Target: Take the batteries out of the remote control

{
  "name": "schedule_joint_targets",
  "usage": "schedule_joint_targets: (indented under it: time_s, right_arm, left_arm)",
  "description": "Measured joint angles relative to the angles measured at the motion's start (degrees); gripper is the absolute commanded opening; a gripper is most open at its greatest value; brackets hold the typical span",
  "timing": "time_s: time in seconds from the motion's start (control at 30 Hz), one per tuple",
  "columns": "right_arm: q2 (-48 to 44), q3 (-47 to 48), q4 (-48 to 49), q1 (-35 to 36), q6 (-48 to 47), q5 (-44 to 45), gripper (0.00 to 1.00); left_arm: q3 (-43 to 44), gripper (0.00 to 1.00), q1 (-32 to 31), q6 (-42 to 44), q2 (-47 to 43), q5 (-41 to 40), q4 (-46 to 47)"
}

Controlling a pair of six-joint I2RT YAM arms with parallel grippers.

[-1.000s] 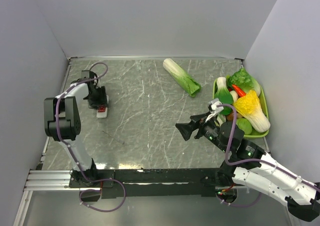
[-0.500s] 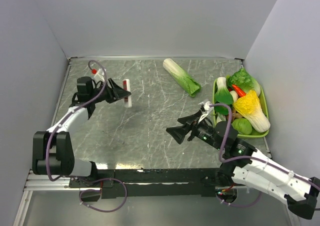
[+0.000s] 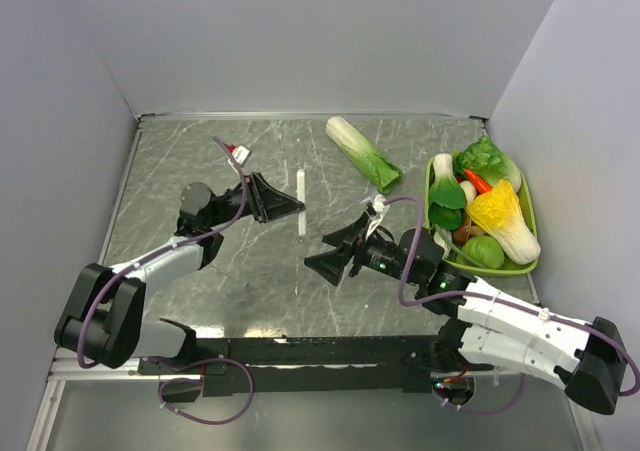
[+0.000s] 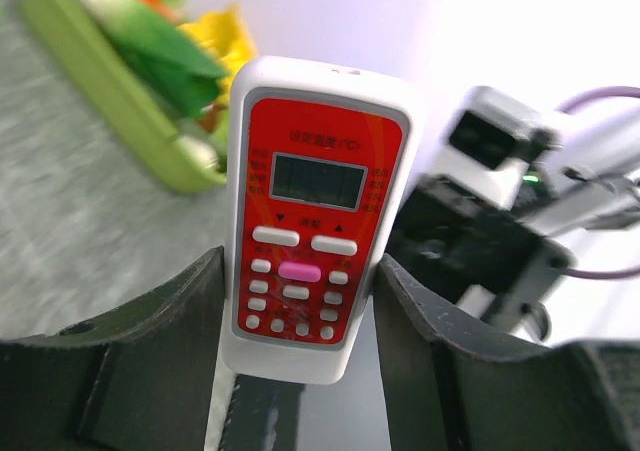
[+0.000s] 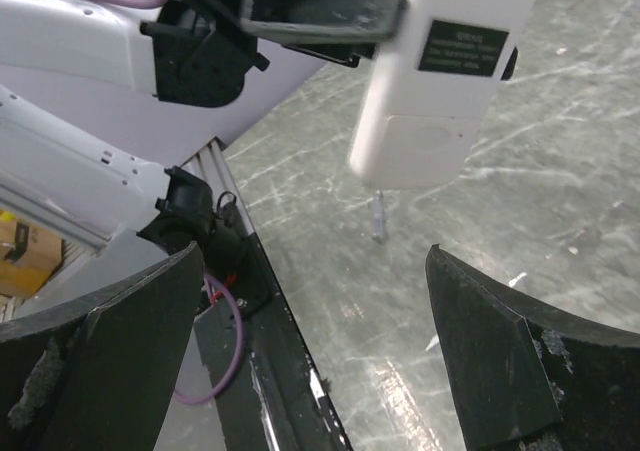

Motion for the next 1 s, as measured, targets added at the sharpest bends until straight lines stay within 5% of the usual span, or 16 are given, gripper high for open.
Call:
schedule_joint_targets:
  time_s: [0.17,0.4,0.6,0.8,1.0]
  right_arm:
    - [1.4,0.0,2.9,0.0,0.6,-0.7,0.99]
    - [1.6,0.0,5.1,0.0,0.9,-1.0,0.94]
    - [2.8,0.1,5.0,0.0,1.7,-0.2,0.64]
    - [1.6,-1.6,7.4,0.0,2.1,0.1,0.59]
    - [-1.6,-4.9,11.1,0.1,2.3,0.3,0.40]
  left_arm:
    - [0.0,0.23,-3.2,-5.7,0.3,-0.1,10.1]
    - [0.0,0.23,-6.6,-6.0,0.4,0.0,12.2]
    - [-0.8,0.22,-7.9,-6.0,-0.5,-0.3,12.3]
    - [-1.5,0.24,-9.2,-6.5,-1.4,-1.2,13.7]
    - [-1.9,0.28,-10.3,-6.2,-2.9,-2.0,13.0]
